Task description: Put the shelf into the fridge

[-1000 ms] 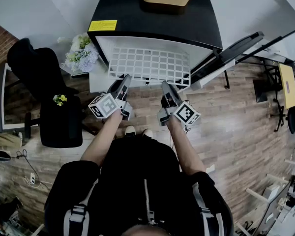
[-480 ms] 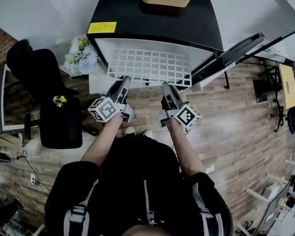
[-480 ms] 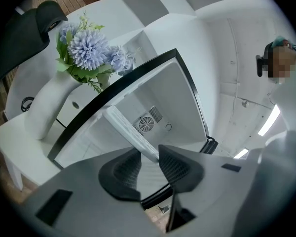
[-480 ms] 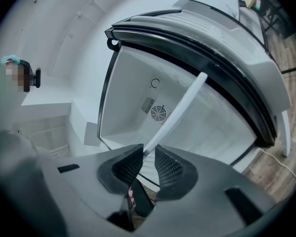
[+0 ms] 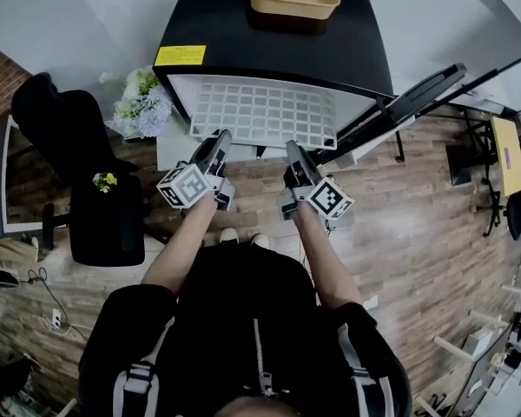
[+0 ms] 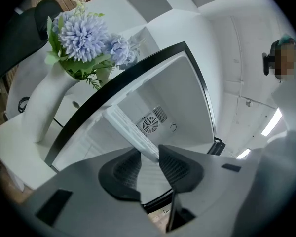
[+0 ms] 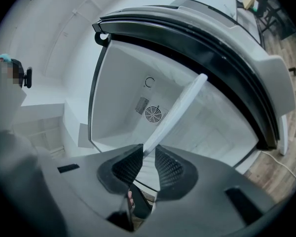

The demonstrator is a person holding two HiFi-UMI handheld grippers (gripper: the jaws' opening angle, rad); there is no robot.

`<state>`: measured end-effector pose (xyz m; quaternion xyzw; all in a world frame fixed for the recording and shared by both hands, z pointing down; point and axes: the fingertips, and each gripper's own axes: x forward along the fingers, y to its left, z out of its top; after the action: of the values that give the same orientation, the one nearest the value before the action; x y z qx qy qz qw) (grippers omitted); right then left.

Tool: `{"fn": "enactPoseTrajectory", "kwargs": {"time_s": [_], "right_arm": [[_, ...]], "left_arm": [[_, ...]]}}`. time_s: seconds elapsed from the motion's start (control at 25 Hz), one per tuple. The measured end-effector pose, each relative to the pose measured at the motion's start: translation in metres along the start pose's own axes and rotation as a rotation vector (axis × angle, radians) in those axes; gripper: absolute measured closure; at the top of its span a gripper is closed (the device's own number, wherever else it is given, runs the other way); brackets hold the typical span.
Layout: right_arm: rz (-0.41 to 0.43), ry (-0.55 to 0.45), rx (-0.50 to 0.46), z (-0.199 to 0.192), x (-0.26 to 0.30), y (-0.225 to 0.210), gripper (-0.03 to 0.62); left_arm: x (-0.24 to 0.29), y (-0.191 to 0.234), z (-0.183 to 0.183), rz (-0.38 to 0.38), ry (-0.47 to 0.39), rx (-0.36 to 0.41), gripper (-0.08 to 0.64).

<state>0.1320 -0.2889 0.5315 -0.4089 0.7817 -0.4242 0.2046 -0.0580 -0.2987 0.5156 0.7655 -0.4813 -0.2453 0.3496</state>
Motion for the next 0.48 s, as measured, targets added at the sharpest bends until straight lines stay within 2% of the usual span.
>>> {"fn": "enactPoseTrajectory", "kwargs": {"time_s": [0.28,0.48], "right_arm": [[0.002,-0.004,0.011,0.008,0.015,-0.002,0.509],[-0.028,-0.002,0.011,0.010,0.021,-0.010,0.509]], "left_arm": [[0.015,0.011,0.005,0.013,-0.005,-0.005,0.434],[0.023,0.015,0.006,0.024,-0.002,-0.011,0.434]]}}
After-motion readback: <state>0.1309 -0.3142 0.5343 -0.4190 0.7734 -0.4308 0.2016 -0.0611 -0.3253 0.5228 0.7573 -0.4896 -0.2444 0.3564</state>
